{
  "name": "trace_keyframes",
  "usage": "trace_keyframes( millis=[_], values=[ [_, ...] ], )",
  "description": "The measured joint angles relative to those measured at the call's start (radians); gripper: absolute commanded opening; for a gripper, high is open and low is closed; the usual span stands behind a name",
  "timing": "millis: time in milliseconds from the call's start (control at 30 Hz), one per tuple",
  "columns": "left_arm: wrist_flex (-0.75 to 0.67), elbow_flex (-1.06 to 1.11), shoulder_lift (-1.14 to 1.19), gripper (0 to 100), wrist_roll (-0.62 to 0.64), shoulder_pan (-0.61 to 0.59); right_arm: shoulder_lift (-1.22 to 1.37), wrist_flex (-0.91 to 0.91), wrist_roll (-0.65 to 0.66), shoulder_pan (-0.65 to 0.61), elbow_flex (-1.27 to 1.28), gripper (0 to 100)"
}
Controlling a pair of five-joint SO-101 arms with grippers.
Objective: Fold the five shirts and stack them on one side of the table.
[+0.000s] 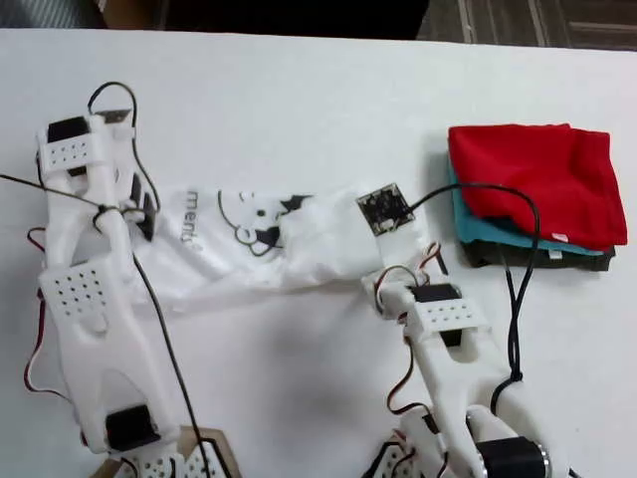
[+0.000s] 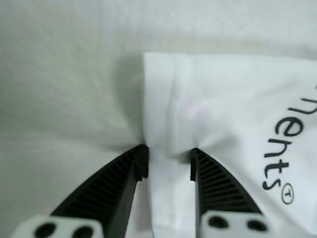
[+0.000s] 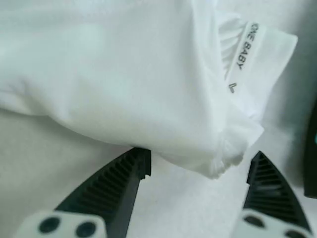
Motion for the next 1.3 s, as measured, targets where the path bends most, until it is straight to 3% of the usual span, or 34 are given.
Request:
trace_keyframes(
  millis=[233,633,700,800,1033,1300],
  values=[
    [0.077,-0.104,0.008,20,0.000,0.000,0.000,0.000,-0.002,0.000,0.000,31.9],
    [0.078,-0.066,0.028,20,0.011,0.002,0.000,-0.006,-0.003,0.000,0.000,31.9],
    [0.078,-0.054,0.040,16,0.011,0.006,0.000,-0.006,-0.003,0.000,0.000,31.9],
    [0.077,-0.034,0.040,1,0.011,0.012,0.000,-0.006,-0.003,0.000,0.000,31.9],
    [0.078,-0.012,0.040,3,-0.038,0.038,0.000,-0.006,-0.003,0.000,0.000,31.9],
    [0.081,-0.133,0.017,3,-0.080,-0.169,0.000,-0.006,-0.003,0.000,0.000,31.9]
  ],
)
